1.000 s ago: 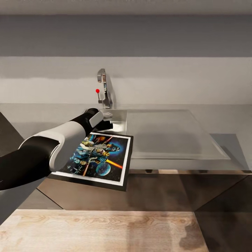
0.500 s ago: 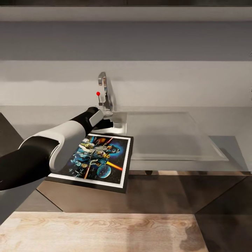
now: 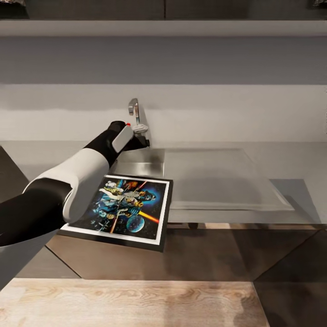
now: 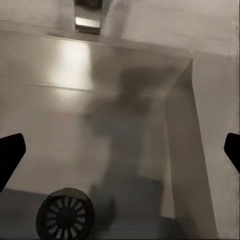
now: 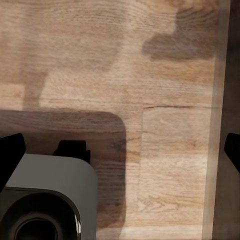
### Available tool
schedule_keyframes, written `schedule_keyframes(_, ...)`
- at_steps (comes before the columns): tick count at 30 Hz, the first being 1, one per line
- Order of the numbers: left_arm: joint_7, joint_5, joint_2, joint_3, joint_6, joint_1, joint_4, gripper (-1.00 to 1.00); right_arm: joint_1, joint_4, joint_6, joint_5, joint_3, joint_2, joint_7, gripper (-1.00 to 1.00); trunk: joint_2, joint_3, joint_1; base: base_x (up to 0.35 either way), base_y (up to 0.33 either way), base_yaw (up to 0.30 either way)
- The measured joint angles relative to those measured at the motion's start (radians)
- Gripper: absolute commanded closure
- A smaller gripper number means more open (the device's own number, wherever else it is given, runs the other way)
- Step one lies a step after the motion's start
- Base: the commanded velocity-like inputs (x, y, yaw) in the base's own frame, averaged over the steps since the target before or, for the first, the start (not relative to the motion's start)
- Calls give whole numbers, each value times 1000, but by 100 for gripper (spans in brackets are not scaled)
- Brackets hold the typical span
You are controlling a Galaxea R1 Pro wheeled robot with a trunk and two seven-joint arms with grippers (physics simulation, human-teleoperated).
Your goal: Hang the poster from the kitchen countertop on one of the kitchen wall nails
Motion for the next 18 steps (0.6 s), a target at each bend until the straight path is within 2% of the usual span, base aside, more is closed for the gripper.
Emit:
schedule_keyframes(5,-2,4,21,3,79,0,-97,-100,0,0,0,0,0,-1,0,-100,0,8,0,0,0,0)
schedule_keyframes(8,-5,28,31,3,104,0,-141,-100,0,0,-1,0,-1,-1,0,-100,0,13,0,0,0,0)
schedule_keyframes(11,-6,99,36,3,146,0,-172,-100,0,-1,-1,0,-1,-1,0,-100,0,18,0,0,0,0)
schedule_keyframes(12,-7,144,41,3,170,0,-196,-100,0,-1,-1,0,-1,-1,0,-100,0,20,0,0,0,0)
schedule_keyframes(13,-7,169,45,2,183,0,-211,-100,0,-1,-1,0,-1,-1,0,-100,0,21,0,0,0,0)
schedule_keyframes(15,-9,265,66,1,234,1,-300,-100,0,-1,-1,0,-1,-2,0,-100,0,25,0,0,0,0)
schedule_keyframes(16,-10,287,71,0,246,2,-335,-100,0,-1,-1,0,-1,-2,0,-100,0,26,0,0,0,0)
schedule_keyframes(17,-10,329,84,-1,262,6,-408,-100,0,-1,-1,0,-1,-2,0,-100,0,28,0,0,0,0)
schedule_keyframes(18,-10,347,92,-1,269,12,-449,-100,0,-1,-1,0,-1,-2,0,-100,0,29,0,0,0,0)
